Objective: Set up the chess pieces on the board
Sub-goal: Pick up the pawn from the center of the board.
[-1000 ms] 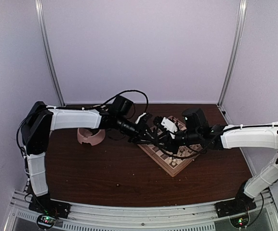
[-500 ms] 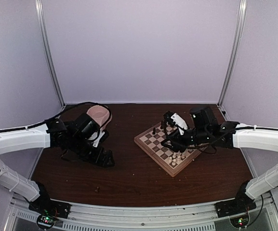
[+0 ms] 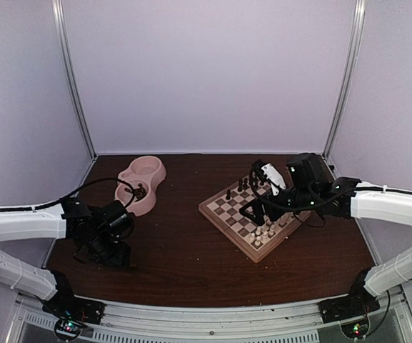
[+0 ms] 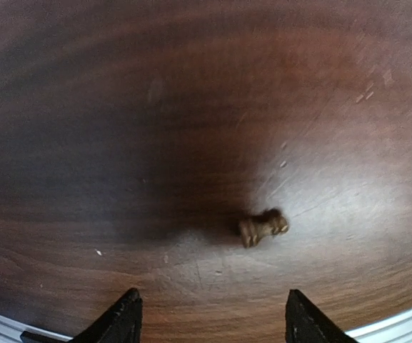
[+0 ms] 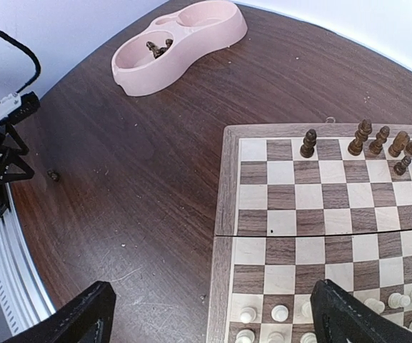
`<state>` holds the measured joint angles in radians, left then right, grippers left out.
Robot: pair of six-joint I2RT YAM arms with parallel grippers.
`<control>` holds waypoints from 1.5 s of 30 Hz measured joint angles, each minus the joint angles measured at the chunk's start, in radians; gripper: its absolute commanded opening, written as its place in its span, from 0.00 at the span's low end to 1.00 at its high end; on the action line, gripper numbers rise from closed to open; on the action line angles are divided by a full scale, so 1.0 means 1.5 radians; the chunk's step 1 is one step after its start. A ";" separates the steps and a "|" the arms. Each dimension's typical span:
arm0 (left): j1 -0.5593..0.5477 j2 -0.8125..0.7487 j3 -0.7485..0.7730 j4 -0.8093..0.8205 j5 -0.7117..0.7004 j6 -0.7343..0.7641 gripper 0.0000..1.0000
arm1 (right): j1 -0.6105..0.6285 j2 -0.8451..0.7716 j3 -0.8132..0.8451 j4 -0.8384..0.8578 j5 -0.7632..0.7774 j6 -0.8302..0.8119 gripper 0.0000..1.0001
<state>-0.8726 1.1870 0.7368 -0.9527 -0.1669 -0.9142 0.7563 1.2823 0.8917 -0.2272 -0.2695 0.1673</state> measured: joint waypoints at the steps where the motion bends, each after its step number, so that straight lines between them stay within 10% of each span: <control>1: 0.000 0.005 -0.013 0.008 0.006 0.007 0.73 | 0.000 0.000 0.000 -0.001 -0.001 -0.003 0.98; 12: 0.000 0.140 -0.028 0.147 0.020 0.108 0.70 | 0.000 -0.002 0.000 -0.004 -0.018 -0.022 0.94; 36: 0.005 0.334 0.136 0.216 0.015 0.090 0.22 | 0.000 0.029 0.003 0.019 -0.069 -0.004 0.86; 45: 0.005 0.348 0.154 0.216 0.022 0.112 0.33 | 0.000 0.031 0.003 0.019 -0.080 -0.004 0.84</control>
<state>-0.8646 1.7092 0.9676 -0.6285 -0.1345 -0.7464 0.7563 1.3285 0.8963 -0.1993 -0.3901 0.1616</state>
